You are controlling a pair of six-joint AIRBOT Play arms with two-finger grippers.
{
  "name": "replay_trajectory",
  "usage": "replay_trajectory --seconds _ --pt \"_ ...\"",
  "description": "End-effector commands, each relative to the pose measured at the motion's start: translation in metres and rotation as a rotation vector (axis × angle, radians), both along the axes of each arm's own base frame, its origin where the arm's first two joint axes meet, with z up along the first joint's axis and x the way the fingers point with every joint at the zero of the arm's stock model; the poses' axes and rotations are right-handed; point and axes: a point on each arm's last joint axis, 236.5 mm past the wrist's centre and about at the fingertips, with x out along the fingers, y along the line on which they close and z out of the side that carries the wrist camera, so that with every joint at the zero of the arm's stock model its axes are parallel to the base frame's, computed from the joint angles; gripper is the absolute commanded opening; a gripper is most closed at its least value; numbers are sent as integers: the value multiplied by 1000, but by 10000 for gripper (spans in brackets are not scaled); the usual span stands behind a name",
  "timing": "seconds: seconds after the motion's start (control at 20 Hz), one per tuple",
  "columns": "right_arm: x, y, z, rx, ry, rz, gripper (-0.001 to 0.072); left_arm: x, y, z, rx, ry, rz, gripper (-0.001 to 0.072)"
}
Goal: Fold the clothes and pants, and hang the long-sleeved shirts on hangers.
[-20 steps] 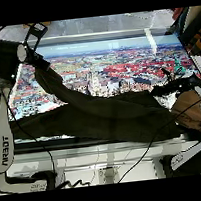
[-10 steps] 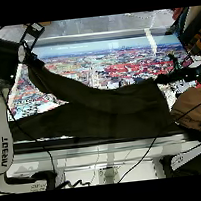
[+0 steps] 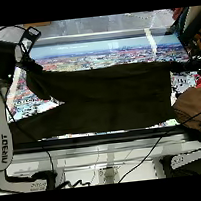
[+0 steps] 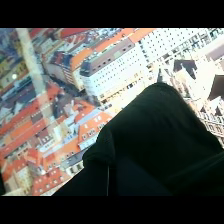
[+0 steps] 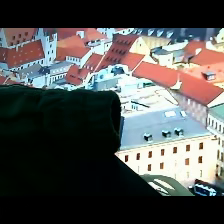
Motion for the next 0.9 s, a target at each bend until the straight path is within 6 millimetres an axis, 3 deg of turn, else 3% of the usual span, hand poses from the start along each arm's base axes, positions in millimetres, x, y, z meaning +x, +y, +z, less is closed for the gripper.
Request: replay_trajectory --seconds 0.0,0.15,0.25,0.35,0.45,0.55,0.6,0.65,0.7,0.75,0.85 --pt "4 -9 5 -21 -22 -34 23 14 -12 -48 -66 79 -11 25" --pt "4 -9 5 -21 -22 -34 23 43 -21 -97 -60 96 -40 26" --pt "4 -10 5 -22 -22 -34 23 68 -36 -112 -65 32 -86 26" --pt "4 -10 4 -26 -22 -35 23 97 -61 -102 -80 -104 -156 26" --pt "4 -11 3 -34 -18 -34 23 122 -88 -79 -103 -261 -227 26" --pt "3 -11 3 -34 -17 -33 23 134 -109 -69 -117 -346 -277 40" --pt "3 -11 3 -32 -16 -32 24 136 -114 -72 -119 -347 -285 202" --pt "2 -10 3 -29 -11 -27 23 135 -115 -75 -138 -341 -268 550" --pt "1 -9 2 -27 -6 -23 23 132 -111 -77 -185 -330 -205 625" --pt "0 -8 1 -24 -2 -19 24 128 -97 -82 -186 -303 -132 625" --pt "0 -7 1 -23 -1 -18 23 108 -46 -86 -121 -236 71 624"
